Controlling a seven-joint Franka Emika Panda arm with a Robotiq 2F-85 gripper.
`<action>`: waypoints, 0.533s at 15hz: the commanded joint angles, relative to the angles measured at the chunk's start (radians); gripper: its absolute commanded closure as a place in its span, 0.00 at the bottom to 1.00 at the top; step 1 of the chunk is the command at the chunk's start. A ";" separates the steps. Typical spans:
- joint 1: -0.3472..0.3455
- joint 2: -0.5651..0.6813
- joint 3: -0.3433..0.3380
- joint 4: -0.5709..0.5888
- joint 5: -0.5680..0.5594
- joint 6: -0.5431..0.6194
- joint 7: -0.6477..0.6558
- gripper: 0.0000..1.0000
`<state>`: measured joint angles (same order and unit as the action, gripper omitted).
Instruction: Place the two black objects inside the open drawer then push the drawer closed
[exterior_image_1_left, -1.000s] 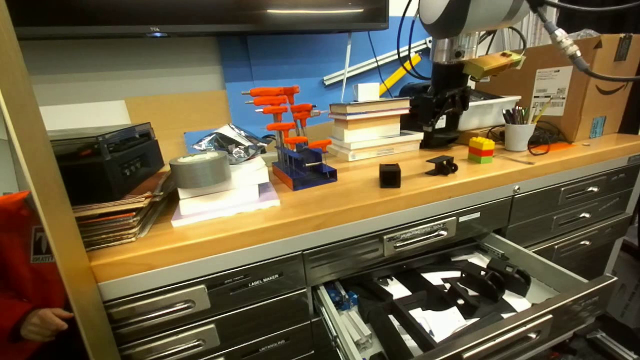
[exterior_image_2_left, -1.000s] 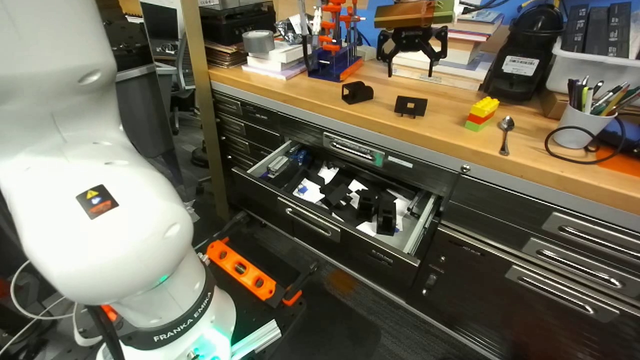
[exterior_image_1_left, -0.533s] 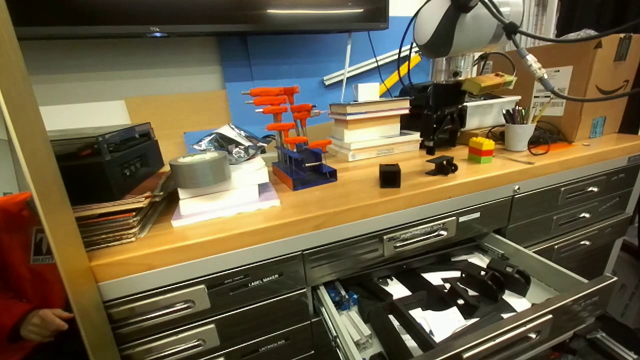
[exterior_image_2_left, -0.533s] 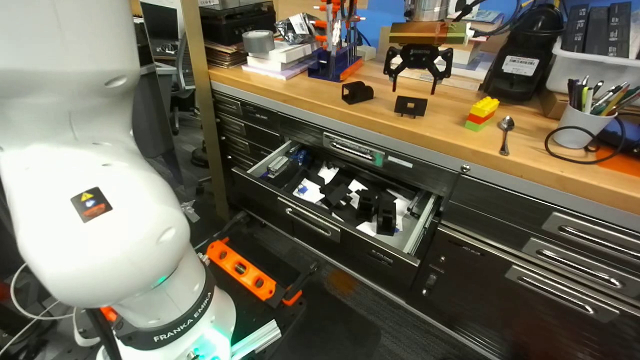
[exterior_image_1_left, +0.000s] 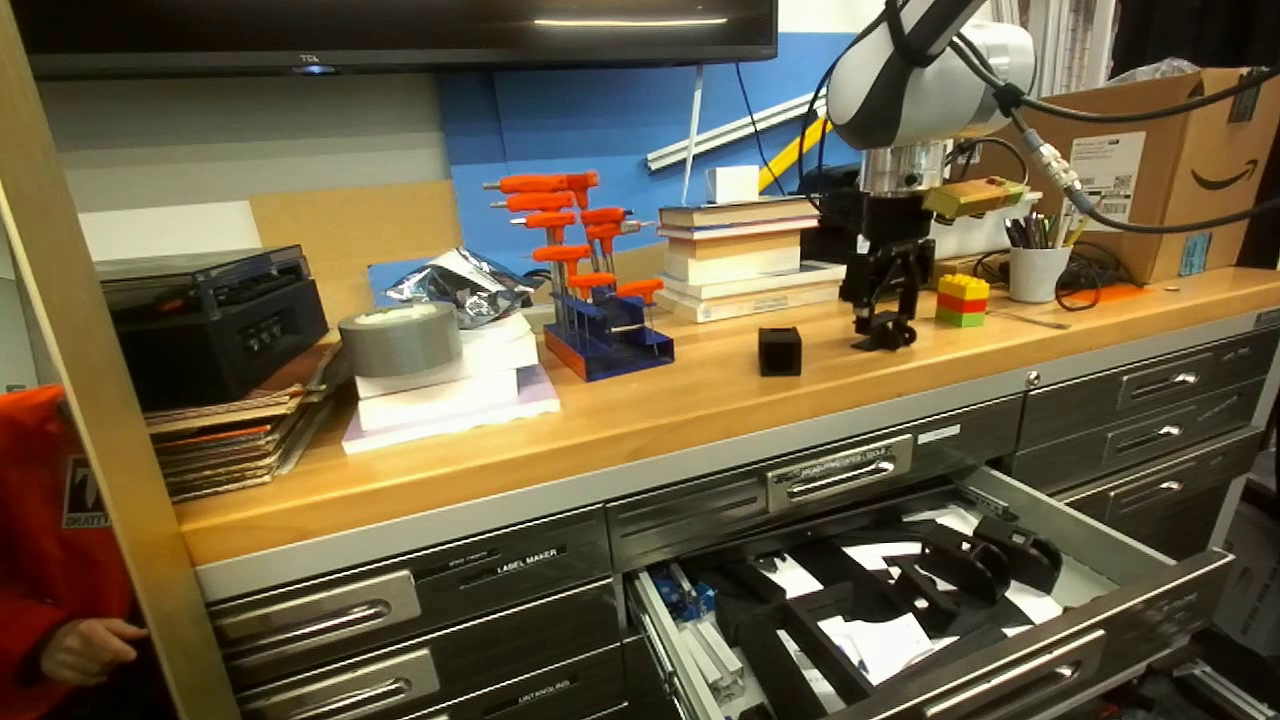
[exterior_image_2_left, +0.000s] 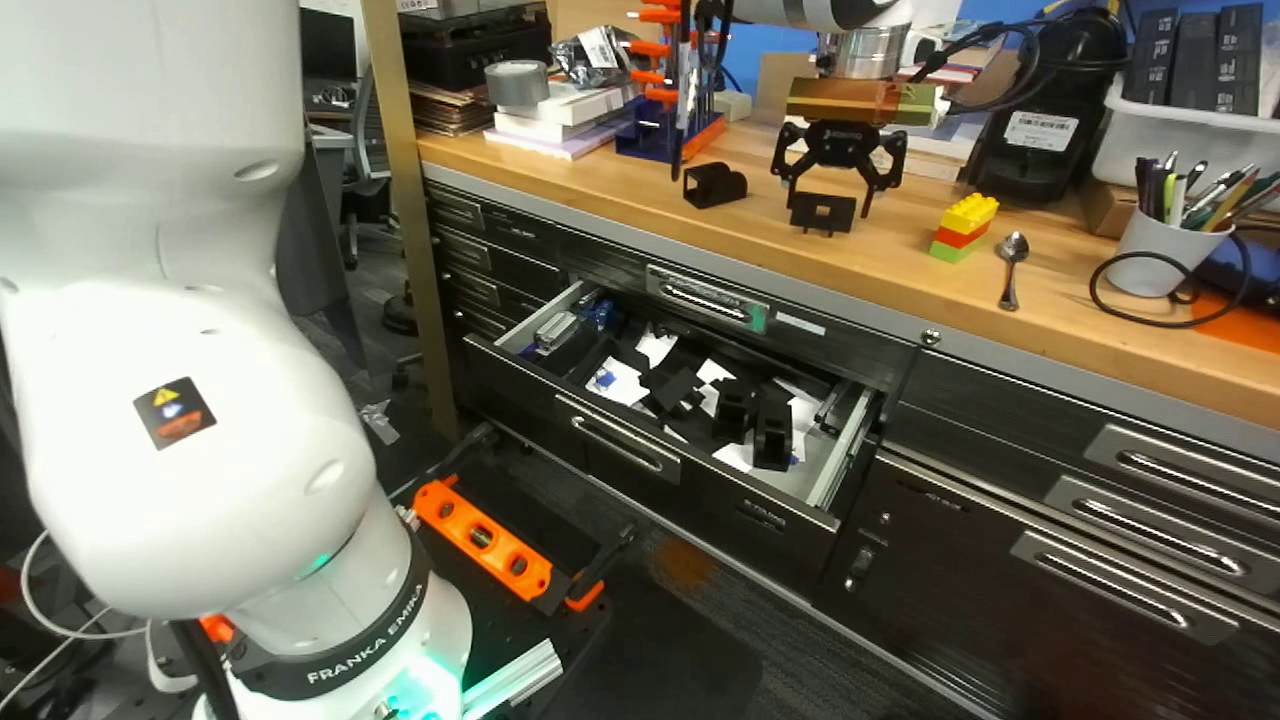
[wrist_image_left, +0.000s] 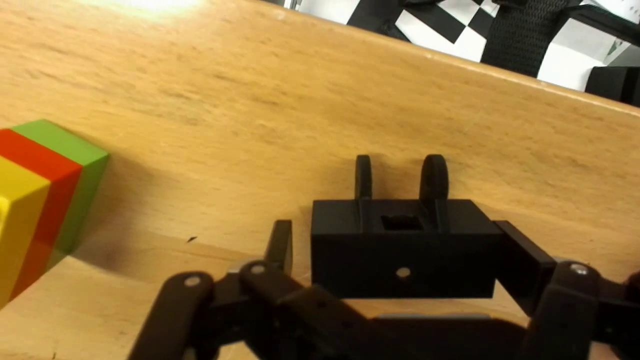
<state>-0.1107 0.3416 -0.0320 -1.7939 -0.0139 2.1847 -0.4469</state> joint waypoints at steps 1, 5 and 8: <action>-0.021 0.017 0.016 0.044 0.023 -0.030 -0.022 0.00; -0.018 0.026 0.022 0.054 0.015 -0.040 -0.019 0.00; -0.013 0.038 0.026 0.062 0.008 -0.054 -0.012 0.00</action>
<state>-0.1179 0.3542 -0.0188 -1.7832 -0.0139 2.1703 -0.4480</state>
